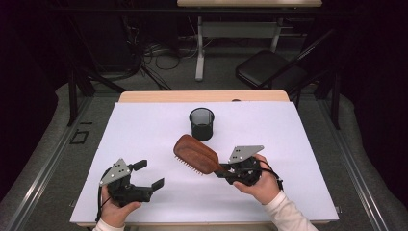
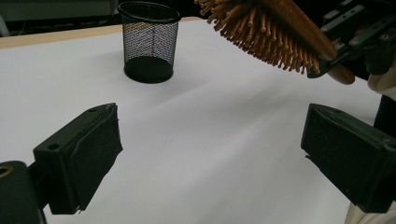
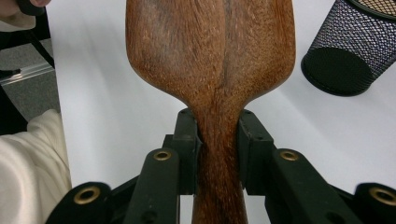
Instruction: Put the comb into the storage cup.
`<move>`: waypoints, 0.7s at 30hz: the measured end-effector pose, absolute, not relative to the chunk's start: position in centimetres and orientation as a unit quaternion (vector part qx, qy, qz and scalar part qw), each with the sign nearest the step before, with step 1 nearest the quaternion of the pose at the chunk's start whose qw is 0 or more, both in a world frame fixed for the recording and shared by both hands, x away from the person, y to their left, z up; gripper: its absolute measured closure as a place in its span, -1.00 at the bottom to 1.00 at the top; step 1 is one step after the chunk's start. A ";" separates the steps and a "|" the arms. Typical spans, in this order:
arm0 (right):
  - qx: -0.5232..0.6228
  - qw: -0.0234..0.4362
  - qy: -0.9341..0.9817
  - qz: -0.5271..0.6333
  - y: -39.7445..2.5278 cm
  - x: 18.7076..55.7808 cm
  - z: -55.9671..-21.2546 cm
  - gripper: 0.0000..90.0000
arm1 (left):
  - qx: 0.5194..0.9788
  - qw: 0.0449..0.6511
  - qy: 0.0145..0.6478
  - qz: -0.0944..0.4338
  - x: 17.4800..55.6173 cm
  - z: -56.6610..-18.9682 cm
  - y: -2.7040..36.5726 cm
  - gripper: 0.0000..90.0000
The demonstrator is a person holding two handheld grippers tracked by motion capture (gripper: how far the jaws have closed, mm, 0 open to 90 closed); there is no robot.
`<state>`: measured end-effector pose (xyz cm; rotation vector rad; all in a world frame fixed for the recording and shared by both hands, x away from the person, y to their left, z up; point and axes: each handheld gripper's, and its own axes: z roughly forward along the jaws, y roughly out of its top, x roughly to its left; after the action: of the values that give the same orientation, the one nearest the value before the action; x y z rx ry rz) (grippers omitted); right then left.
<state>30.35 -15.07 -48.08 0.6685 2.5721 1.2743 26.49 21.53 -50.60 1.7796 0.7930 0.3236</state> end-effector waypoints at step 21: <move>0.228 0.081 0.855 0.459 -16.3 30.4 -47.4 0.61 | 0.759 0.558 0.307 0.134 28.3 -48.4 20.0 -0.84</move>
<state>30.39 -16.29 -47.36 0.6820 2.5553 1.3719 28.26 19.95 -48.41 1.7901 0.7235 0.3164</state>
